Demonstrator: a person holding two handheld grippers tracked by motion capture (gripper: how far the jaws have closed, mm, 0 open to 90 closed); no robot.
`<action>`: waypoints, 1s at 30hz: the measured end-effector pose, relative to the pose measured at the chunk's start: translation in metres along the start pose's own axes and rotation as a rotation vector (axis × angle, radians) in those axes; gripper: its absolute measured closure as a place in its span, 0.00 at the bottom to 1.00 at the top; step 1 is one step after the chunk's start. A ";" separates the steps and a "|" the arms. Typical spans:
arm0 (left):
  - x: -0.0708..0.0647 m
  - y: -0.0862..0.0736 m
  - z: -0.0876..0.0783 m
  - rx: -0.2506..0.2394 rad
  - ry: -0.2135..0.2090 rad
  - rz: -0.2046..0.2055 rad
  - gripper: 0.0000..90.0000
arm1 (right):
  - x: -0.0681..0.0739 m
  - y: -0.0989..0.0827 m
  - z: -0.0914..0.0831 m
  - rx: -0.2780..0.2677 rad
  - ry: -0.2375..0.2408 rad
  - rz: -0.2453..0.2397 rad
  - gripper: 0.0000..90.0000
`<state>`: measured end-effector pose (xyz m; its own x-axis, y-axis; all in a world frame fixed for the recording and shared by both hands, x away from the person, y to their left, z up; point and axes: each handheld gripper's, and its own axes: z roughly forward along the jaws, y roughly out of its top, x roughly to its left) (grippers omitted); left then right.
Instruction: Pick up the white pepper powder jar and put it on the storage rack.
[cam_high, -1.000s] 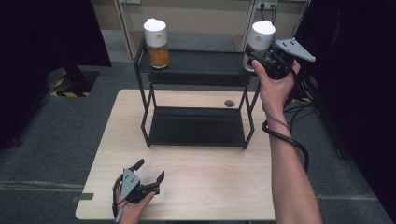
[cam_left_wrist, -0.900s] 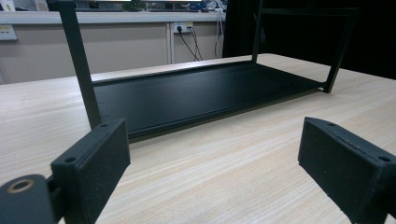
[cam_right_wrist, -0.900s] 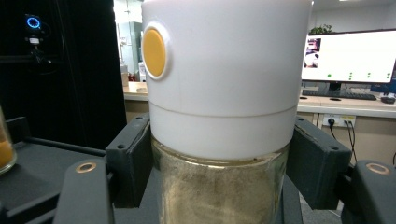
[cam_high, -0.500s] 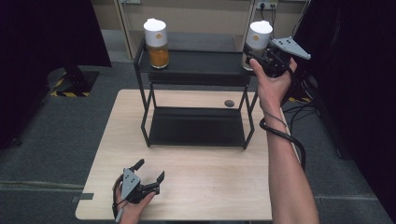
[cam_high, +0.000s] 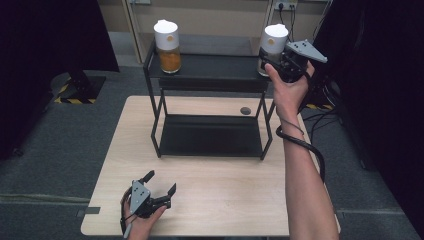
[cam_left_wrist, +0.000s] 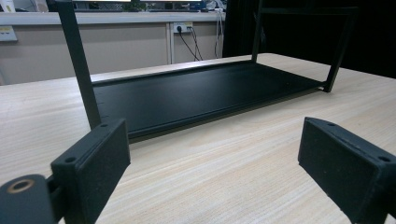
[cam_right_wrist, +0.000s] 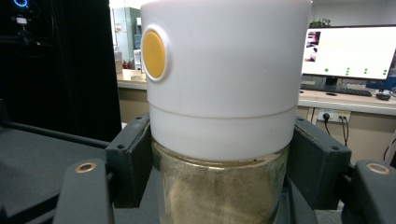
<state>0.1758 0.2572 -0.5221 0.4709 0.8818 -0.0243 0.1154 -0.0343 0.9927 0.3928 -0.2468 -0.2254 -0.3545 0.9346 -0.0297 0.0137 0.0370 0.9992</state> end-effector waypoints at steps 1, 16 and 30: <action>0.000 0.000 0.000 0.000 0.000 0.000 0.09 | 0.000 0.000 0.001 0.001 0.002 -0.002 0.34; -0.001 0.000 0.001 -0.001 -0.001 0.005 0.09 | -0.004 -0.001 0.002 0.008 0.016 0.008 0.34; -0.001 0.000 0.001 -0.003 -0.005 0.003 0.09 | -0.006 -0.002 -0.011 0.004 0.048 0.048 0.10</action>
<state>0.1762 0.2556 -0.5226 0.4753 0.8796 -0.0215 0.1114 -0.0359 0.9931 0.3847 -0.2561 -0.2271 -0.3974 0.9174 0.0197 0.0356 -0.0060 0.9993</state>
